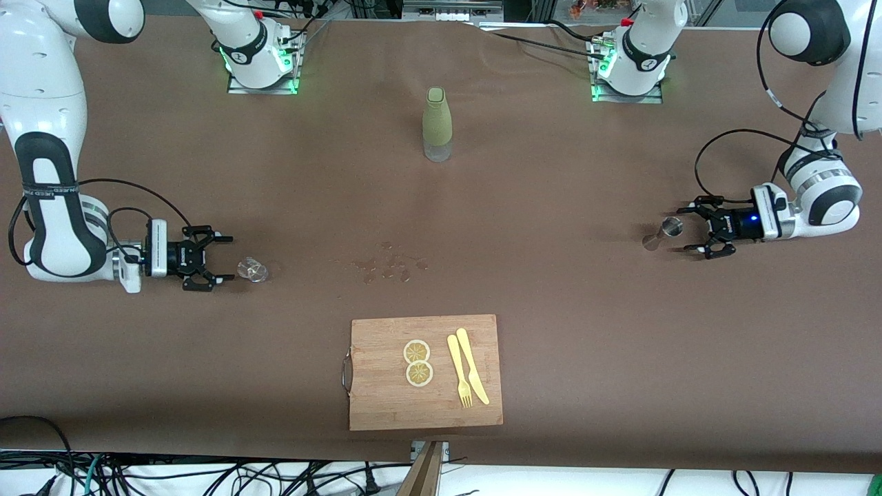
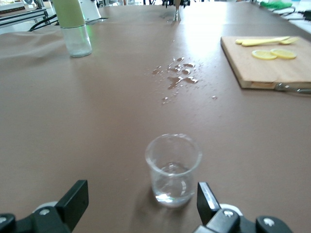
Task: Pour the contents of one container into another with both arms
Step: 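Grasp the glass cup with the right gripper while the left gripper grasps the jigger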
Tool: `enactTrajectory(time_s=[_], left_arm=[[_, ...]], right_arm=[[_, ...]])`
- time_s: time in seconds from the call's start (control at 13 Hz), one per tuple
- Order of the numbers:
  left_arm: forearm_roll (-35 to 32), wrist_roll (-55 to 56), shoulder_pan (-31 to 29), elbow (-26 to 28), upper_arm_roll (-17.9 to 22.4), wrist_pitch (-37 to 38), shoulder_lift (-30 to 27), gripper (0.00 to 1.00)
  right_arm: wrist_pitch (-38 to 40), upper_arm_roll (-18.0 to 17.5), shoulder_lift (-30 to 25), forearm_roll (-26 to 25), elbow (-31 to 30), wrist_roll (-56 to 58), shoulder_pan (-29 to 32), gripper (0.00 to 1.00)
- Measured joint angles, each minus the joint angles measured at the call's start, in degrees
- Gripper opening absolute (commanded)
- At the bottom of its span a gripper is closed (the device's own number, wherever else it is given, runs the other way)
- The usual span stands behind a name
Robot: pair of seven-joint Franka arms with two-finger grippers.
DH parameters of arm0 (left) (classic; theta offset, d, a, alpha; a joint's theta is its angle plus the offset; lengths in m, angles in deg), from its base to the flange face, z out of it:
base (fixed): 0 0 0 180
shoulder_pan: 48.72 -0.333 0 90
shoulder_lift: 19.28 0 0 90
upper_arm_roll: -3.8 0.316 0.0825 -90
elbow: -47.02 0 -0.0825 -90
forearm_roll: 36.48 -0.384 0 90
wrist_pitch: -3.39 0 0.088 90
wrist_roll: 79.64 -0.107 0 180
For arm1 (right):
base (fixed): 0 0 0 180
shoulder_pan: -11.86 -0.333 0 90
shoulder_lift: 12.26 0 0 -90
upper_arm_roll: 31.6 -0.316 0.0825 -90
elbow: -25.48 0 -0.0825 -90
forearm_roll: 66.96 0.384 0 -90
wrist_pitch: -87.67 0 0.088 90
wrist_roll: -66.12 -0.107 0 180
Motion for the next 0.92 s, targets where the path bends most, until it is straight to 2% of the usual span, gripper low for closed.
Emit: enactTrajectory(time_s=[0.38,0.92], left_arm=[[1.3,-0.4,1.6,0.0,-0.8,-0.1,1.4,1.00],[1.3,-0.4,2.0,0.0,-2.1,-0.2,1.4,1.00]], right_arm=[[0.2,-1.1,4.9,3.0,4.2,1.7,0.0,0.99],[0.7,-2.4,6.0,4.8,4.5,2.9,-0.4,0.99]])
